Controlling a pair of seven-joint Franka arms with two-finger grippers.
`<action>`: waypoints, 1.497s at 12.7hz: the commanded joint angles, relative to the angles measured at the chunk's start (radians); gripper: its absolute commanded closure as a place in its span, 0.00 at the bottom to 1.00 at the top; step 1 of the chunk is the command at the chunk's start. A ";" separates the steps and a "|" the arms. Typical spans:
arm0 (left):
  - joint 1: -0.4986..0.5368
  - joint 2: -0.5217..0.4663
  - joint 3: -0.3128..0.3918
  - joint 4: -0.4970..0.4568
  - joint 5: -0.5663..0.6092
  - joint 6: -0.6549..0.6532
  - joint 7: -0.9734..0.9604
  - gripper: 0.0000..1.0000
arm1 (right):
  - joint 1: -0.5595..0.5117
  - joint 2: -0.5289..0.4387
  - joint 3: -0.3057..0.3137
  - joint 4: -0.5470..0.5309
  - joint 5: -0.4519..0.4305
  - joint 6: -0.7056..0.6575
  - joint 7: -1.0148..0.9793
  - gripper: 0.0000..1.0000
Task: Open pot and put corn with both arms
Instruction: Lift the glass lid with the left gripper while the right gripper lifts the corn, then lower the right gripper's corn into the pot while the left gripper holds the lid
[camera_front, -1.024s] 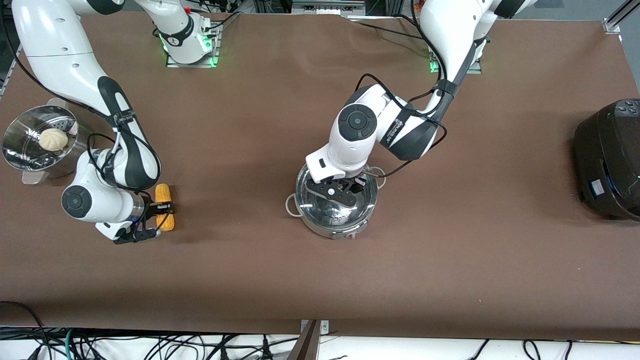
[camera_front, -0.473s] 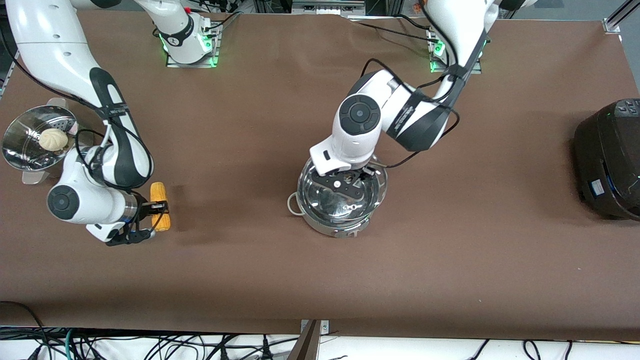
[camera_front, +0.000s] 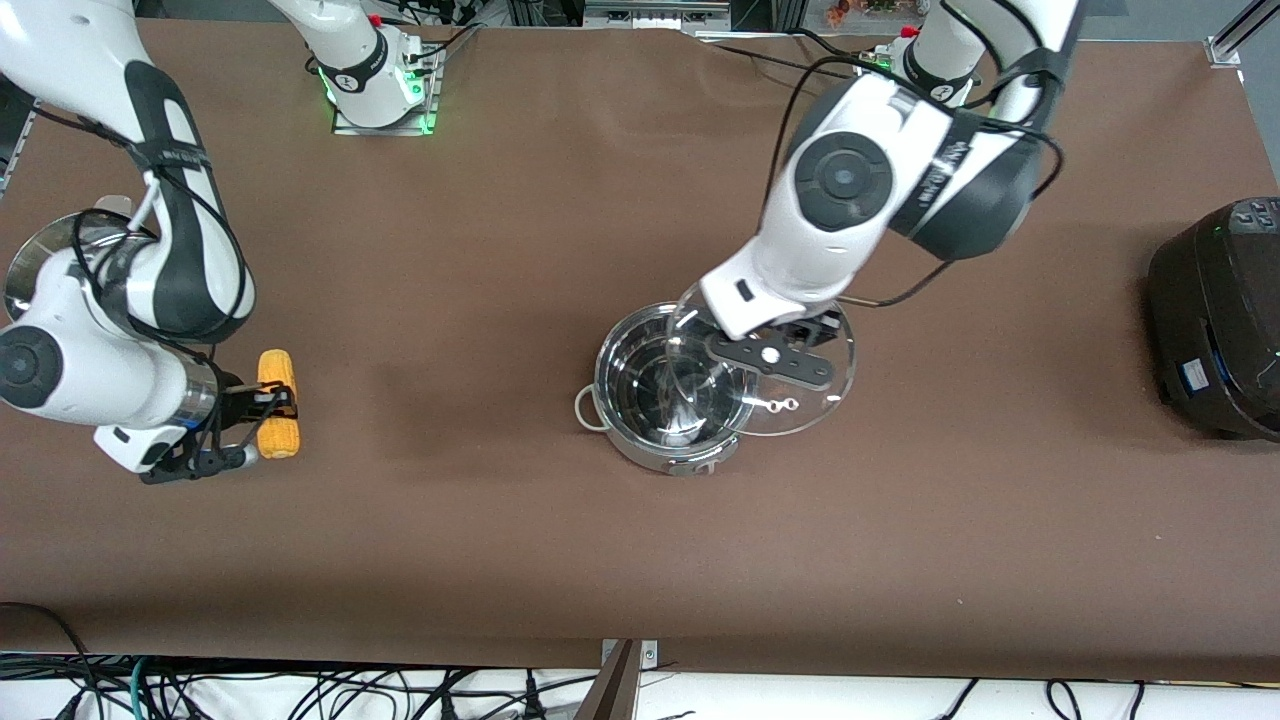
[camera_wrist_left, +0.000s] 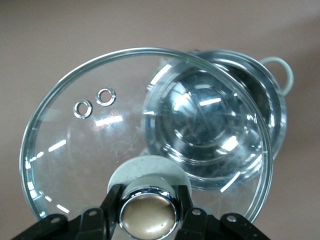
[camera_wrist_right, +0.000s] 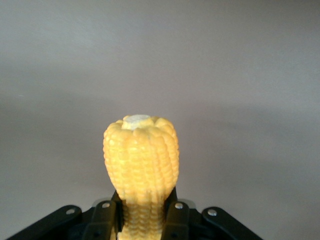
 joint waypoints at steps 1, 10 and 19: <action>0.035 -0.066 -0.004 -0.026 0.015 -0.033 0.081 0.89 | 0.008 -0.039 0.074 0.043 0.040 -0.078 0.092 0.88; 0.306 -0.073 -0.008 -0.119 0.159 -0.185 0.416 0.92 | 0.267 0.029 0.166 0.218 0.028 -0.082 0.628 0.88; 0.418 -0.065 -0.011 -0.599 0.157 0.268 0.537 0.92 | 0.540 0.222 0.158 0.398 -0.142 0.041 1.034 0.90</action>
